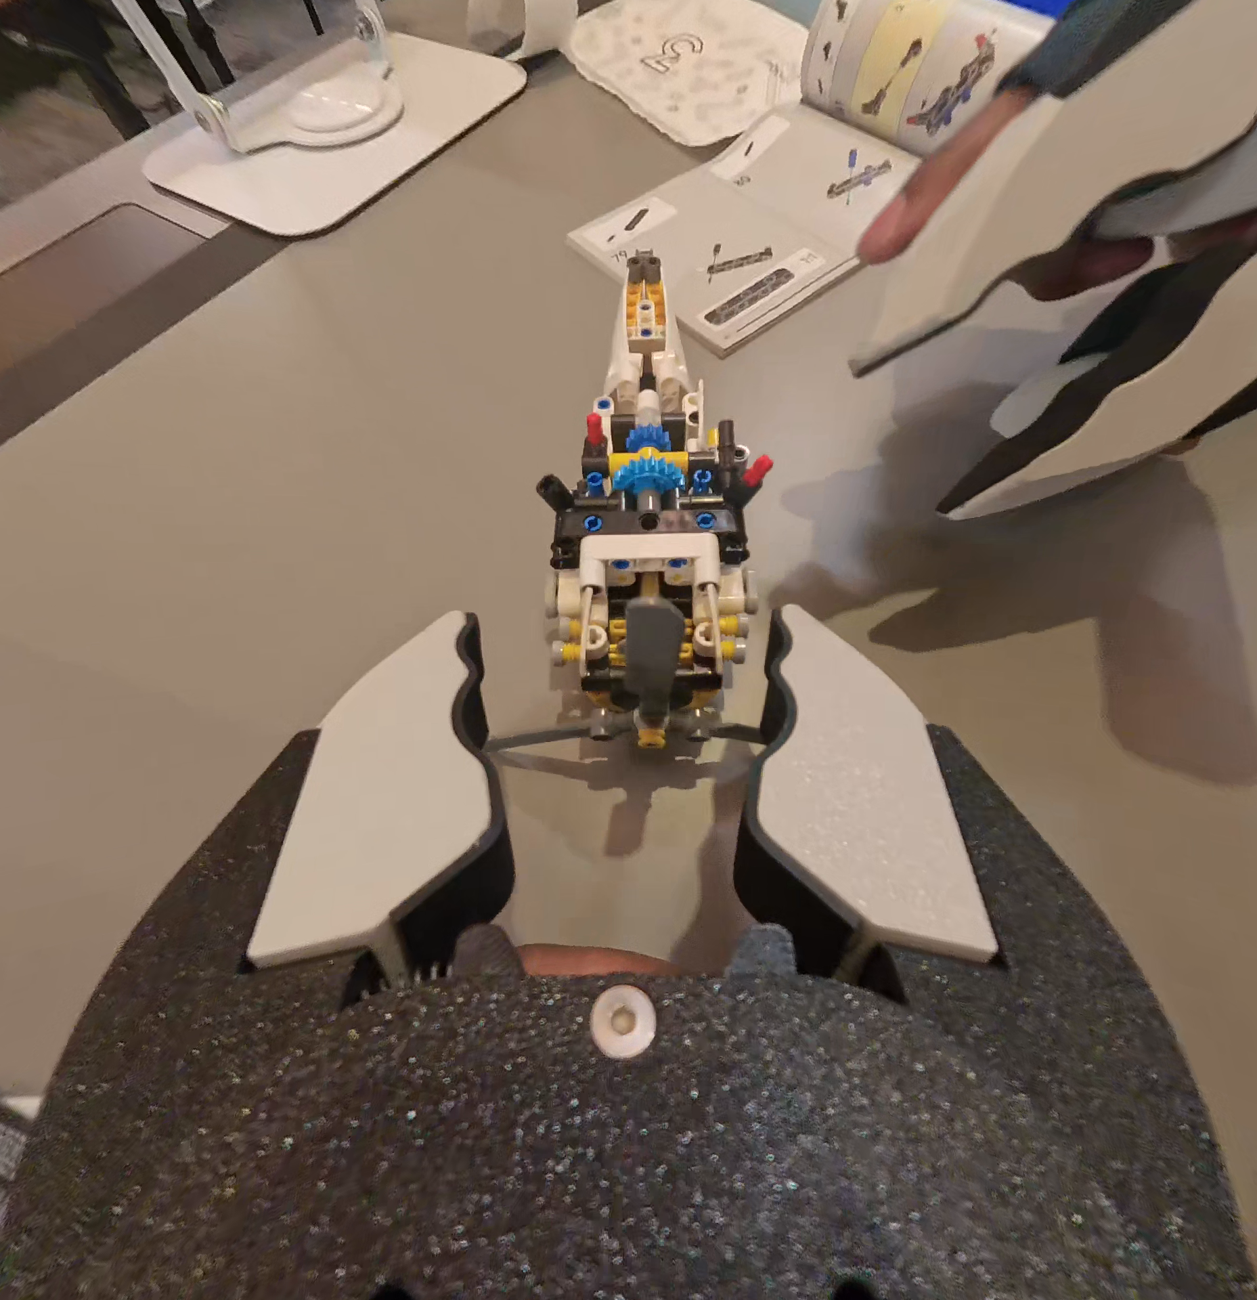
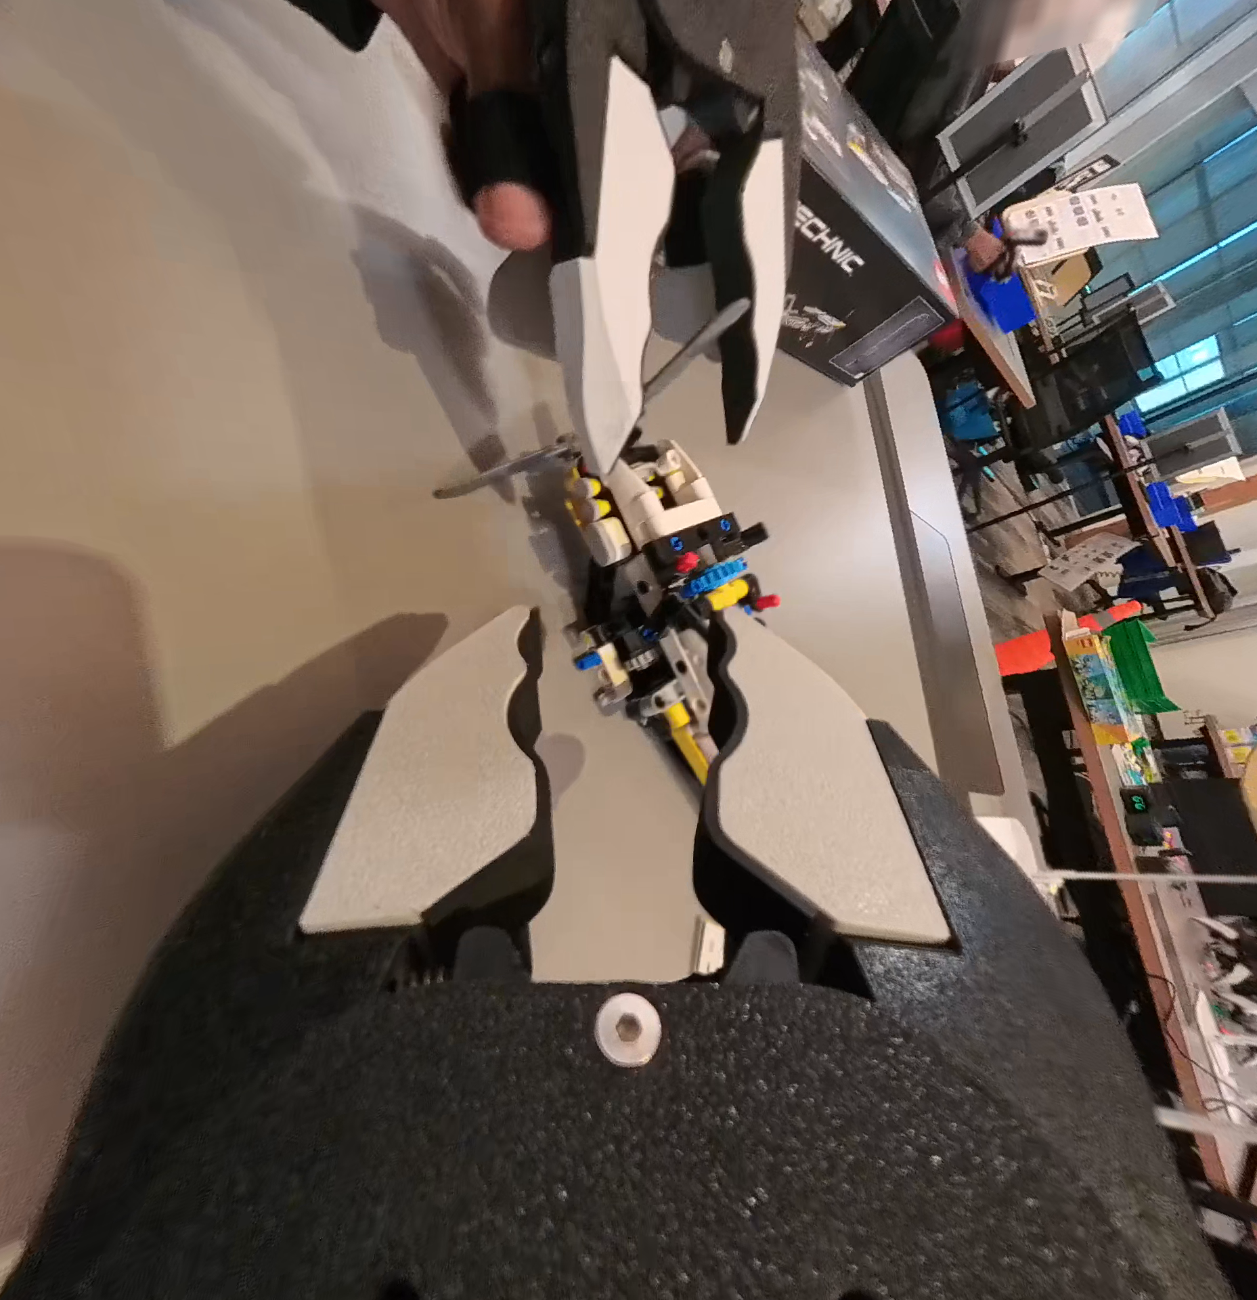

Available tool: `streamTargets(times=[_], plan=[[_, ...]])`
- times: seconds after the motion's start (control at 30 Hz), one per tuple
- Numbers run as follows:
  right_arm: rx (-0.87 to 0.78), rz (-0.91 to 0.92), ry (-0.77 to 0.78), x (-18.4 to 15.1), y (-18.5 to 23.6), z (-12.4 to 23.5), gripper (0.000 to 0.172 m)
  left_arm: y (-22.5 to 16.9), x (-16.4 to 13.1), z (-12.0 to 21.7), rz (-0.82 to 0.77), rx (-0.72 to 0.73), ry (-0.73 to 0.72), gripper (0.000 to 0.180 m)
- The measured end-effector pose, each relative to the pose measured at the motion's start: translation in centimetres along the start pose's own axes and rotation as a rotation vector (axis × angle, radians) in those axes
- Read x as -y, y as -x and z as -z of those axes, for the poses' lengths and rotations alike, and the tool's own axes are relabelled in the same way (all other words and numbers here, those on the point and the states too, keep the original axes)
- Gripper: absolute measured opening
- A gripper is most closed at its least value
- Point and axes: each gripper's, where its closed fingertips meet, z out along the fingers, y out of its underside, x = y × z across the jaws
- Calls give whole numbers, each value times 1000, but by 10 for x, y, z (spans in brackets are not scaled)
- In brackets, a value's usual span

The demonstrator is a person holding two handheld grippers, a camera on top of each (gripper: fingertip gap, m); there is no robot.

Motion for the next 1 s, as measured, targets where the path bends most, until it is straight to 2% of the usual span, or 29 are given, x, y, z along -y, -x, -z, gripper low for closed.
streamTargets(times=[0.2, 0.6, 1.0], plan=[[89, -34, -46, -2, -16, -21, 45, -4, 1, -14, 12, -54, 14, 79], [261, -4, -114, -4, -14, -34, 23, -7, 8, -24, -18, -61, -40, 71], [303, 28, -102, -6, -12, -40, 15, -7, 10, -32, -55, -51, -55, 65]])
